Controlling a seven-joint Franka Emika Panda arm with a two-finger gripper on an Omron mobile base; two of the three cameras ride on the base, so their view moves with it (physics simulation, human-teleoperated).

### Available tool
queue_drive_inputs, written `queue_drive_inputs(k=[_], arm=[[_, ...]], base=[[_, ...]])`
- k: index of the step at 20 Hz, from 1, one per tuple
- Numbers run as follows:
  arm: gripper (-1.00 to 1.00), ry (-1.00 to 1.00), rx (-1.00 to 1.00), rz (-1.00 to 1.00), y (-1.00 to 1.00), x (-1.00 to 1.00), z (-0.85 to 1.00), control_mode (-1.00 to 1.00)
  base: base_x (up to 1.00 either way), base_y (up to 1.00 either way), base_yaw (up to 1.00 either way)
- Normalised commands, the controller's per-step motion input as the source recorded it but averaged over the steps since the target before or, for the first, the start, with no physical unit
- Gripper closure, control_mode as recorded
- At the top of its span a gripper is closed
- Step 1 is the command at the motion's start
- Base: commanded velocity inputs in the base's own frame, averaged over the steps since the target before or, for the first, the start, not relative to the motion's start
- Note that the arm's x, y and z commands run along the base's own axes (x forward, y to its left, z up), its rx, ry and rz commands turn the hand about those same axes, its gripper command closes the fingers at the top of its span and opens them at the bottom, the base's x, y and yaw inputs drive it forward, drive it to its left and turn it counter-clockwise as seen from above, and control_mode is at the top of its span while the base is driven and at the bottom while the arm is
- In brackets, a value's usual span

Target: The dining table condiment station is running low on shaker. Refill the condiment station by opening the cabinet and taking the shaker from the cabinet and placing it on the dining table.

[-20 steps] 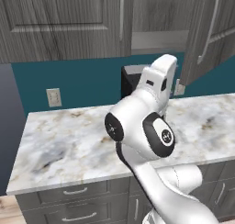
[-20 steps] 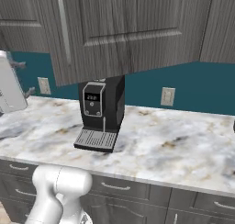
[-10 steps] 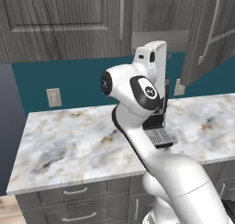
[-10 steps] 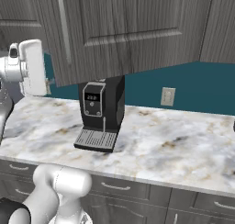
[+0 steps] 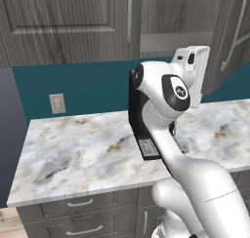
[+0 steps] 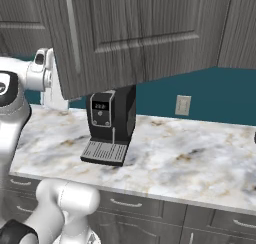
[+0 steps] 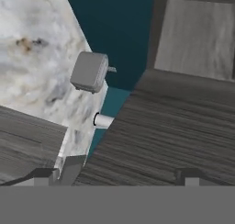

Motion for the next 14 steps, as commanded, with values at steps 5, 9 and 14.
queue_drive_inputs(k=[5,9,14], arm=[[-1.0,-0.1,0.0,-0.13,-0.72,-0.95,-0.03,-1.0],[-1.0,-0.03,0.01,-0.08,-0.97,-0.52,0.09,-1.0],[-1.0,0.0,0.08,-0.04,-1.0,-0.55,0.0,-1.0]], base=[[0.0,0.0,0.0],[0.0,0.0,0.0],[0.0,0.0,0.0]])
